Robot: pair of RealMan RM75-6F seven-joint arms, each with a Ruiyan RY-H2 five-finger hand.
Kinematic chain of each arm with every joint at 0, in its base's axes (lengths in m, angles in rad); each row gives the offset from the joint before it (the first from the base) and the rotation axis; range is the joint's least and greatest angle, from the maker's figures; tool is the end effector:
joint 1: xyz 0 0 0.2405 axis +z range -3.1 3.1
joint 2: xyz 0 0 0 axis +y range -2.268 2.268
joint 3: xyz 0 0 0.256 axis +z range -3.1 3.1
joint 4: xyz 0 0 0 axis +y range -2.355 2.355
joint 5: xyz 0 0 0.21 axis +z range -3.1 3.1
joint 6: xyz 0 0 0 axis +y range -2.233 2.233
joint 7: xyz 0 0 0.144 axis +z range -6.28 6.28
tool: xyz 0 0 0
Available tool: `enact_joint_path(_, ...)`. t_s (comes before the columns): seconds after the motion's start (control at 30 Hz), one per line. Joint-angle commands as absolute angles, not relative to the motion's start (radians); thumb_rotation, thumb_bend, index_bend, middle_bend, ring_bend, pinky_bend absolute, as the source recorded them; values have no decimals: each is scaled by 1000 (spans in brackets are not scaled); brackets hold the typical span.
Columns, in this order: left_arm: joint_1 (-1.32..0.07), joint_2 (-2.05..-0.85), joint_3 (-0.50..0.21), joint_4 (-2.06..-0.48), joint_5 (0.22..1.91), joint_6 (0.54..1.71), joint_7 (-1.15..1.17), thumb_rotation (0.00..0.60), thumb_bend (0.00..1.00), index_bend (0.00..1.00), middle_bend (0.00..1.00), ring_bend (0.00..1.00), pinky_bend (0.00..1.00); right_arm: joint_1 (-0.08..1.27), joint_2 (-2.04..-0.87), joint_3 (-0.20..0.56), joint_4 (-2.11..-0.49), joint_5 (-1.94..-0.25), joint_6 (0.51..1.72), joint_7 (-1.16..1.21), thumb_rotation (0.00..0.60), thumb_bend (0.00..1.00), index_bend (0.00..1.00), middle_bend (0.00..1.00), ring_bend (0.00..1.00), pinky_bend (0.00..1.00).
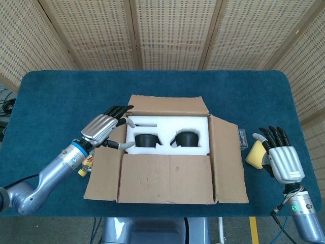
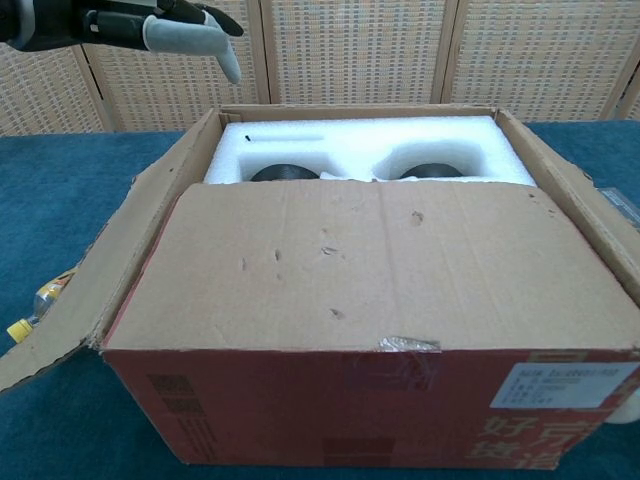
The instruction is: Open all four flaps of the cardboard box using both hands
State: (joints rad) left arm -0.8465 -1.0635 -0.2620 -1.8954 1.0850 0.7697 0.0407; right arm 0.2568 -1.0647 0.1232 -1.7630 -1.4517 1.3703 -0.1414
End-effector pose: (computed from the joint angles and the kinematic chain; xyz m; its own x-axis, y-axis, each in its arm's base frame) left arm -0.0810 0.3427 0.0945 0.3006 0.3925 0.8692 0.8836 -0.4577 -0.0988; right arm -0.2516 -0.2400 0.1594 0.4288 0.0184 0.9032 -0.8921 -0.1489 0.4266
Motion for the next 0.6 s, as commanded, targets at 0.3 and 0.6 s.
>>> enact_joint_path(0.3,-854,-1092,-211,-1917,1106,758,69,132,144,335,0,0,0,250,-1062,122,-1753,-1452,1375,-121,600,1000,195,128,0,0)
enact_joint_path(0.6,-867,-1154,-168,-1922,1117,808,185,129,123,335,0,0,0,245,-1060,121,-1738,-1451,1374,-95,600,1000,195,128,0,0)
